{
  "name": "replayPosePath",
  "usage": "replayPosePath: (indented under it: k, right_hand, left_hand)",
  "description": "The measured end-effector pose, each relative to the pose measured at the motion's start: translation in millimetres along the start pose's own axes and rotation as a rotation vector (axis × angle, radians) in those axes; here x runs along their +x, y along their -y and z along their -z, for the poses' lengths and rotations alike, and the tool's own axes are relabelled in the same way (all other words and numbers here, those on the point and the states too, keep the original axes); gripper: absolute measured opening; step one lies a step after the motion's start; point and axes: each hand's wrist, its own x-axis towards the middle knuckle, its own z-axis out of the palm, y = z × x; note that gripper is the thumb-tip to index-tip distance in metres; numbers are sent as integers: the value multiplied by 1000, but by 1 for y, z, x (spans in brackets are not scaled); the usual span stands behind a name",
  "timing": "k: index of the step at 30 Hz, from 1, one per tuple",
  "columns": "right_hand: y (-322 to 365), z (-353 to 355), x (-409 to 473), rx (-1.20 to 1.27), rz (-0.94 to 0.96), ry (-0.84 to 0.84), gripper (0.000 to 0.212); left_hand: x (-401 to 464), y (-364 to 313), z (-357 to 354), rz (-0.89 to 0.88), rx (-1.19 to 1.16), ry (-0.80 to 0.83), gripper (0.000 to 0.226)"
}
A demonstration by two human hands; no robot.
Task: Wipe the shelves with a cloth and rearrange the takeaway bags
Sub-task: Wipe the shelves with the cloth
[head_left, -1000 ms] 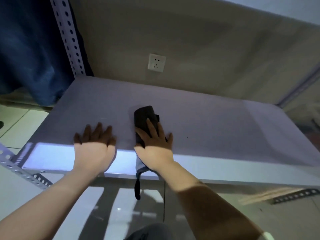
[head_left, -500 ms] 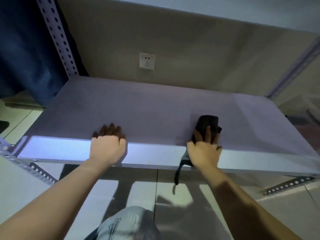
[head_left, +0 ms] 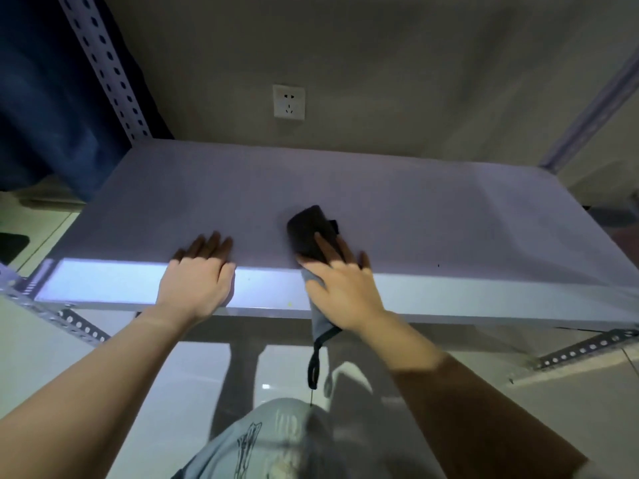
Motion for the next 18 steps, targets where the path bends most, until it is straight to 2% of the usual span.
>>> replayPosePath:
  k: [5, 9, 11, 13, 15, 18]
  right_hand:
    - [-65, 21, -17, -27, -178, 3, 58]
    - [-41, 13, -14, -42, -214, -9, 60]
    - [-14, 4, -11, -23, -145, 13, 64]
    - [25, -6, -7, 9, -23, 35, 65]
    - [74, -20, -1, 34, 101, 73, 60]
    - [137, -39, 10, 17, 195, 102, 56]
  left_hand:
    - [-3, 2, -3, -26, -6, -48, 64]
    - [-1, 17, 5, -107, -108, -39, 50]
    - [-3, 30, 7, -151, -86, -28, 48]
    - [-10, 43, 3, -121, -24, -62, 54]
    - [-19, 50, -4, 5, 0, -112, 55]
    - [-30, 47, -11, 207, -16, -181, 43]
